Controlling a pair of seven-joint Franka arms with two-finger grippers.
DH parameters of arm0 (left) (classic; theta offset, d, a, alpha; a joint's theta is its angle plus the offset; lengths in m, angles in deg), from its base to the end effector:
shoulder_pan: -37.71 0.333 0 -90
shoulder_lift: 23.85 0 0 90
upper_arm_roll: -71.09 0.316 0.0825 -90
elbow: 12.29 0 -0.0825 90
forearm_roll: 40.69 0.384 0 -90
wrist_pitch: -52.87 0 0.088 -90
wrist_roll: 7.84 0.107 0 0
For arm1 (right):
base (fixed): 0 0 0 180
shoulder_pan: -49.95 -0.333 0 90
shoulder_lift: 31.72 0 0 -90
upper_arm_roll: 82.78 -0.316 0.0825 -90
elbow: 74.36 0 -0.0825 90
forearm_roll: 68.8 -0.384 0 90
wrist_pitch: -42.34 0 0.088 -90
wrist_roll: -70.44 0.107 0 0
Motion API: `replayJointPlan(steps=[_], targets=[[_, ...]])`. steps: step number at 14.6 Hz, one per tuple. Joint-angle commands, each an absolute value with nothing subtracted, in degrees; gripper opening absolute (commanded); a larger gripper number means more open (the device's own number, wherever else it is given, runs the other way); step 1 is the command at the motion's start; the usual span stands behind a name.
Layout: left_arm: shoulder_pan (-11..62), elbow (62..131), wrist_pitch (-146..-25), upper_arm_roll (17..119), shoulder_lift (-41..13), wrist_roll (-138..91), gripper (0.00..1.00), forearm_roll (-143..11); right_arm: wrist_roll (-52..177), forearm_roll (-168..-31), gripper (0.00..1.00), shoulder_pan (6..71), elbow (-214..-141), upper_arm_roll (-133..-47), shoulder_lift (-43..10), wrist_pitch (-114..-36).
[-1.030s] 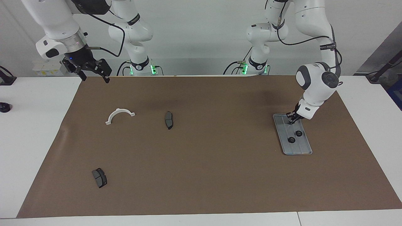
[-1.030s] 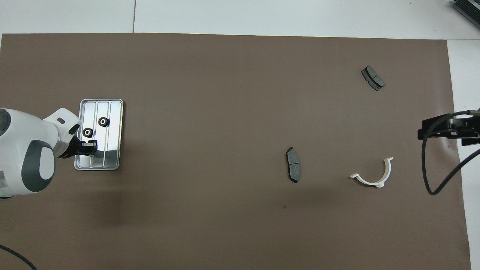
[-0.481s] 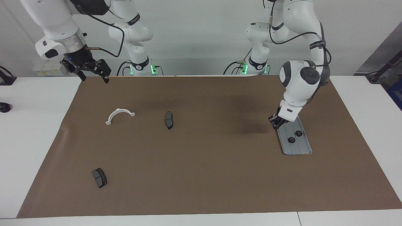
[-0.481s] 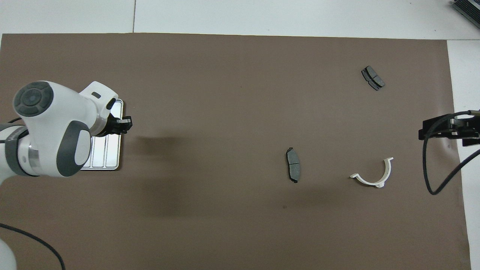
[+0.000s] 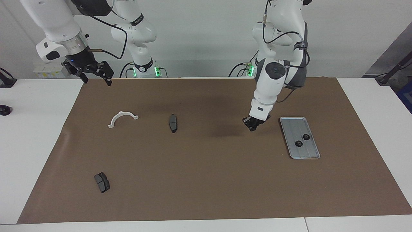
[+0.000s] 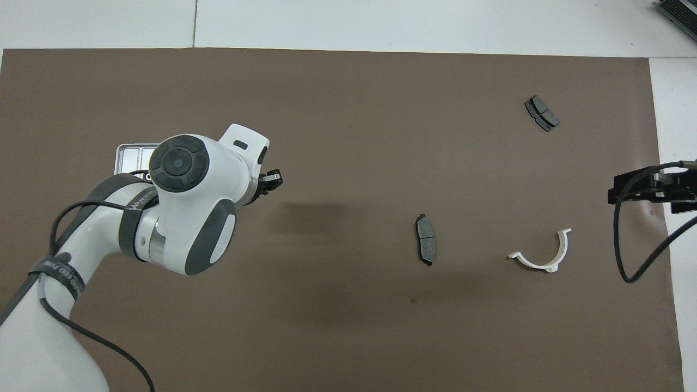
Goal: Place bearing gear from tray to pile
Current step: 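Carry the gear to the table center and open the left gripper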
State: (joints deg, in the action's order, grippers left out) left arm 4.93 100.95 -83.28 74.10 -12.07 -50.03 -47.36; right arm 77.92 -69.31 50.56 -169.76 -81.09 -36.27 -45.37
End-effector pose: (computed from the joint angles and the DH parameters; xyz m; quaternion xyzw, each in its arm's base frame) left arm 0.5318 -0.3071 0.3849 0.9840 0.1441 0.0557 0.0886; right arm 0.5240 -0.0207 0.6197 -0.9960 0.0851 0.0276 0.0044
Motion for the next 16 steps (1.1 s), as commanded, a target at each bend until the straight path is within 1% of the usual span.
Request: replayJointPlan(steps=[1,2,4,9,13,15,16], targets=[[-0.06,99.86,-92.20,75.13,-8.39,-53.71,0.00,-51.57,78.35,-69.59,1.00,51.27,-172.00,-81.38,-38.22,-46.25],[-1.56,99.77,-96.33,75.04,-6.12,-54.15,0.00,-53.15,78.35,-69.59,1.00,51.27,-172.01,-81.38,-38.22,-46.25],[-3.59,100.38,-104.42,74.34,-3.29,-53.64,0.00,-56.84,78.35,-69.59,1.00,51.27,-172.01,-81.38,-38.22,-46.25],[-2.37,100.56,-113.84,68.20,-0.04,-53.10,0.00,-60.46,78.35,-69.59,1.00,51.27,-172.01,-81.38,-38.22,-46.25],[-0.61,100.56,-116.05,65.29,0.59,-53.02,0.00,-60.99,78.35,-69.59,1.00,51.27,-172.01,-81.38,-38.22,-46.25],[-0.70,100.73,-116.41,65.03,0.94,-53.10,0.31,-61.34,78.35,-69.59,1.00,51.27,-172.01,-81.38,-38.22,-46.25],[-0.78,100.82,-116.41,64.94,0.85,-53.10,0.53,-61.43,78.35,-69.59,1.00,51.27,-172.01,-81.38,-38.22,-46.25]])
